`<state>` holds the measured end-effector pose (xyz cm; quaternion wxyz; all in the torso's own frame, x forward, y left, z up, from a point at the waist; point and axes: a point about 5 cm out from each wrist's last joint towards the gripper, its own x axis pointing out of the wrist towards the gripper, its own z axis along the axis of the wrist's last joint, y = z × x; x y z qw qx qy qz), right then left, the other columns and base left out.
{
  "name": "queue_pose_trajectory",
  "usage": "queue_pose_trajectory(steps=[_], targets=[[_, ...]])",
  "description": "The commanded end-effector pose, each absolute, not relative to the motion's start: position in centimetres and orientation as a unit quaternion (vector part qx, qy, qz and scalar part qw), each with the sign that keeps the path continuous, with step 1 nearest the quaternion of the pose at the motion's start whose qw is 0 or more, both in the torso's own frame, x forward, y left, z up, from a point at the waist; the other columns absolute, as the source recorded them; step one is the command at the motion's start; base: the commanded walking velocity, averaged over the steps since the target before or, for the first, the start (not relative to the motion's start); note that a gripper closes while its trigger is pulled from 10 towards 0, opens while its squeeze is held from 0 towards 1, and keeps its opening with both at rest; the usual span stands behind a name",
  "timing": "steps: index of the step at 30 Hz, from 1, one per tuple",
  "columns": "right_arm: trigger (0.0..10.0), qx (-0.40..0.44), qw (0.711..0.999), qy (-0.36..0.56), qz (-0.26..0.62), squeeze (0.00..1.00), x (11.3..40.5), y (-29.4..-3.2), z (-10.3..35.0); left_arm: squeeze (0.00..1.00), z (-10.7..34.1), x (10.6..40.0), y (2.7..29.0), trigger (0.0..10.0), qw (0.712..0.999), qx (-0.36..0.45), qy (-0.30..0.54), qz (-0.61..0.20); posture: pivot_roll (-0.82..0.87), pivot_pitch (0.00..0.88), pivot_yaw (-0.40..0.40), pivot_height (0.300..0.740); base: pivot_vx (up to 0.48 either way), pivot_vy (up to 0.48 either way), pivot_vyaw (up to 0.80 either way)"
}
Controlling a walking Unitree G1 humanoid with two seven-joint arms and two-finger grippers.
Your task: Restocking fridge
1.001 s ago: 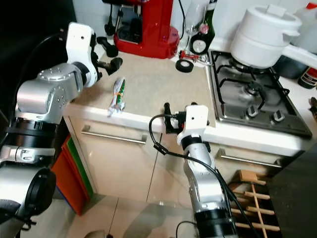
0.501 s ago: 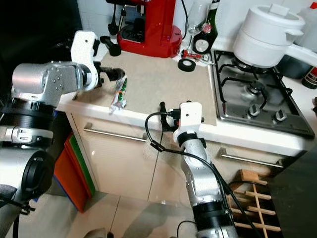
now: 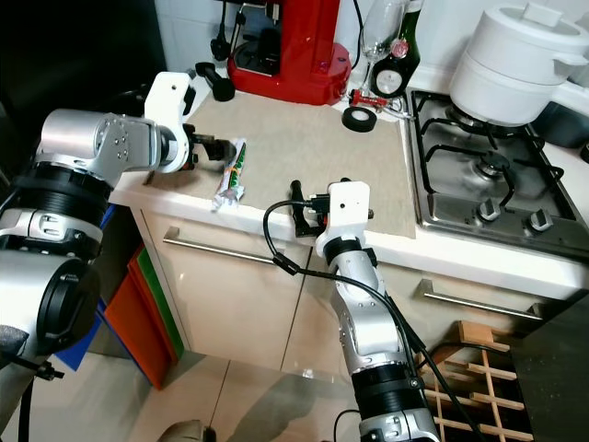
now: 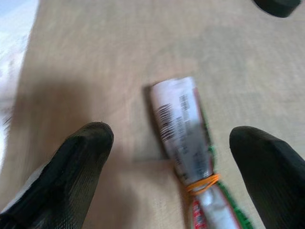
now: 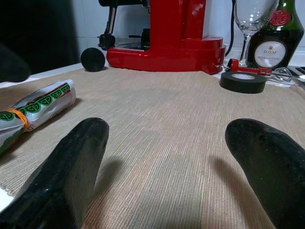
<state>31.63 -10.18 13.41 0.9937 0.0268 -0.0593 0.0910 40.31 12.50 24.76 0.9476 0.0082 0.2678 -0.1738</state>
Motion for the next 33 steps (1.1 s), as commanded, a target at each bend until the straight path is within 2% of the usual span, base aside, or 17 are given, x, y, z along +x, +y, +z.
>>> queue_pose_trajectory(steps=[1,9,22,24,25,26,27,28,29,33], targets=[[10.0,0.023,0.994,-0.063,0.085,0.0,31.8,-10.5,13.4,0.0,25.3,40.5,11.7,10.0,0.948,0.023,0.258,-0.186,0.12,0.0,-0.029,0.74,0.0,0.0,0.0],[10.0,0.024,0.994,-0.062,0.087,0.0,31.8,-10.2,13.4,0.0,24.2,40.6,10.6,10.0,0.941,0.029,0.273,-0.197,0.11,0.0,-0.023,0.74,0.0,0.0,0.0],[10.0,0.023,0.995,-0.058,0.082,0.0,31.6,-10.3,13.0,0.0,22.5,41.0,11.6,10.0,0.945,0.034,0.28,-0.163,0.09,0.0,-0.019,0.74,0.0,0.0,0.0],[10.0,0.023,0.995,-0.058,0.081,0.0,31.6,-10.4,13.1,0.0,21.9,40.9,11.9,10.0,0.941,0.061,0.291,-0.163,0.09,0.0,-0.017,0.74,0.0,0.0,0.0],[10.0,0.022,0.995,-0.059,0.08,0.0,31.7,-10.5,13.1,0.0,21.6,40.8,11.9,6.3,0.938,0.067,0.298,-0.165,0.09,0.0,-0.017,0.74,0.0,0.0,0.0],[10.0,0.022,0.995,-0.059,0.08,0.0,31.7,-10.5,13.1,0.0,21.6,40.8,11.9,6.3,0.938,0.067,0.298,-0.165,0.09,0.0,-0.017,0.74,0.0,0.0,0.0],[10.0,0.022,0.995,-0.058,0.078,0.0,31.8,-10.6,13.2,0.0,21.1,40.8,12.0,1.7,0.936,0.068,0.302,-0.165,0.09,0.0,-0.019,0.74,0.0,0.0,0.0],[10.0,0.022,0.995,-0.058,0.078,0.0,31.8,-10.6,13.2,0.0,21.1,40.8,12.0,1.7,0.936,0.068,0.302,-0.165,0.09,0.0,-0.019,0.74,0.0,0.0,0.0],[10.0,0.021,0.995,-0.058,0.077,0.0,31.8,-10.7,13.2,0.0,20.8,40.8,12.1,0.0,0.937,0.068,0.304,-0.161,0.09,0.0,-0.02,0.74,0.0,0.0,0.0],[10.0,0.019,0.995,-0.059,0.077,0.0,31.9,-10.7,13.3,0.0,20.2,40.7,12.3,0.0,0.936,0.069,0.306,-0.158,0.08,0.0,-0.022,0.74,0.0,0.0,0.0]])
